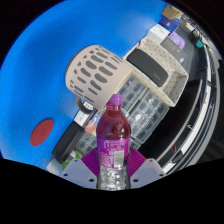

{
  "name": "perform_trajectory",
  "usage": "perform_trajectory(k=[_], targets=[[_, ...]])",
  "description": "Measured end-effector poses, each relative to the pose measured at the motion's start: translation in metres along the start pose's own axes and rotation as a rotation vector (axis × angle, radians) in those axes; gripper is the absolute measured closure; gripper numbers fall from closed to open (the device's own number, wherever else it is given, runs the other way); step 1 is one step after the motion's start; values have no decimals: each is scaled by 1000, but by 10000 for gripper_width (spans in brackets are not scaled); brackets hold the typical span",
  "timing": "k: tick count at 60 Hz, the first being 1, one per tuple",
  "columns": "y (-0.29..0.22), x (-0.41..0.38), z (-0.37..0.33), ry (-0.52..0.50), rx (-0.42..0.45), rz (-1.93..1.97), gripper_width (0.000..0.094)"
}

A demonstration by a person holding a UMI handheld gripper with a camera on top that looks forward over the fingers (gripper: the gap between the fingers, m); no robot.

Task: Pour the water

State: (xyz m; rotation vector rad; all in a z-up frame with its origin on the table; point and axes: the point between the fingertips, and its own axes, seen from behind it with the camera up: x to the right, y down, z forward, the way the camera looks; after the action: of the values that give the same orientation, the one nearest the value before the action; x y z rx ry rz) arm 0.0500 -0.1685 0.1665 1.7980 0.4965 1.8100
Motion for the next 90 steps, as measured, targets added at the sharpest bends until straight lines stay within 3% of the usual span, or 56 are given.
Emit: perform_trajectory(k=[10, 24, 26, 40, 47, 61, 63, 72, 73, 75, 77, 82, 84, 89, 90], targets=[[10, 3, -5, -1, -6, 160, 604], [21, 2, -25, -108, -50, 1000, 602], [28, 0, -24, -121, -6, 1143, 602], [23, -21, -23, -277, 38, 1916, 603], [23, -40, -16, -333, 84, 2059, 603], [9, -71, 2, -335, 123, 2180, 608], [14, -68, 2, -290, 144, 2200, 584], [14, -66, -3, -260, 157, 2200, 588], [13, -65, -5, -258, 154, 2200, 530], [13, -65, -5, -255, 154, 2200, 539], [13, -66, -5, -254, 152, 2200, 469], [14, -67, -6, -264, 134, 2197, 440], [13, -71, -9, -288, 114, 2197, 365], [10, -75, -20, -324, 77, 2200, 77], [10, -74, -23, -323, 72, 2201, 72]])
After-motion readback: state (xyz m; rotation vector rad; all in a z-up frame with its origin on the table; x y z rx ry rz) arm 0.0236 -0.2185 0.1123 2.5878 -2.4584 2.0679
